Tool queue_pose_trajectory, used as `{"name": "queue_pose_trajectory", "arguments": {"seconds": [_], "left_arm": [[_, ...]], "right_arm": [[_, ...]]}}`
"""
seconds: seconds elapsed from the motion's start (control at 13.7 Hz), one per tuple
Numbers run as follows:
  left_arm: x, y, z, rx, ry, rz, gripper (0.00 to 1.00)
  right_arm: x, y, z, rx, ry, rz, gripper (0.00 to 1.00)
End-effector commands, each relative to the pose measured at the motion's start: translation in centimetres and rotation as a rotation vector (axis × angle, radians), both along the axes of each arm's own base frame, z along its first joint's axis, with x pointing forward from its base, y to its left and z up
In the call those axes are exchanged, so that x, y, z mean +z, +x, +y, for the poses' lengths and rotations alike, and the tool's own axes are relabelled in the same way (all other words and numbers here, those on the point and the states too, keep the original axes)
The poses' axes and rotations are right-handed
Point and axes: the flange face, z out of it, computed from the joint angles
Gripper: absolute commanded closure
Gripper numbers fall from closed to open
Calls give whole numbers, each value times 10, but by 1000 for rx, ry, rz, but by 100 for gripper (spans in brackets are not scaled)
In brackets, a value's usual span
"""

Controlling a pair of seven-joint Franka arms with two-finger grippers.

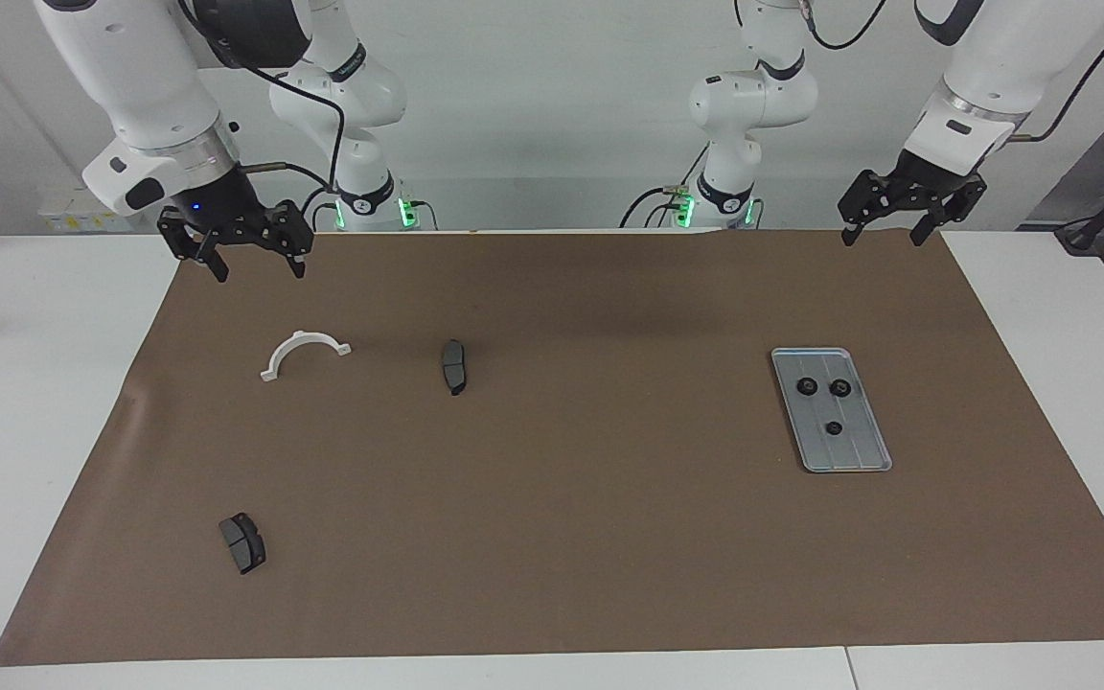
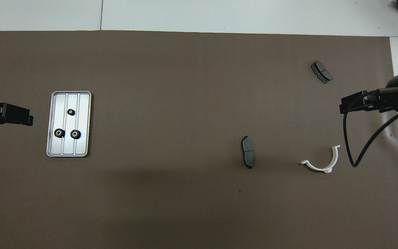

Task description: Place bearing gear from tray to pile

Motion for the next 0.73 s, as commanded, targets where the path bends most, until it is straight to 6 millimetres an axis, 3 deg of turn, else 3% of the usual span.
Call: {"name": "queue_pose_trajectory", "arguments": {"seconds": [0.0,0.15,0.36,0.58,0.66], "left_arm": [[-1,-9,2,-9,-12,-9,0],[0,-10,2,-6,-12,-9,0],[-16,-21,3,11,-8,9,0],[-18,-12,6,16,-11,-68,0],[-28,-6,7,19,-13,-87,0]], "right_arm": [[0,-5,-2,17,4,-15,0],[0,-6,-2,14,4,-14,0],[0,-6,-2,14,4,-14,0],[0,-5,-3,6,4,-14,0],[0,-5,-2,7,4,-15,0]]}}
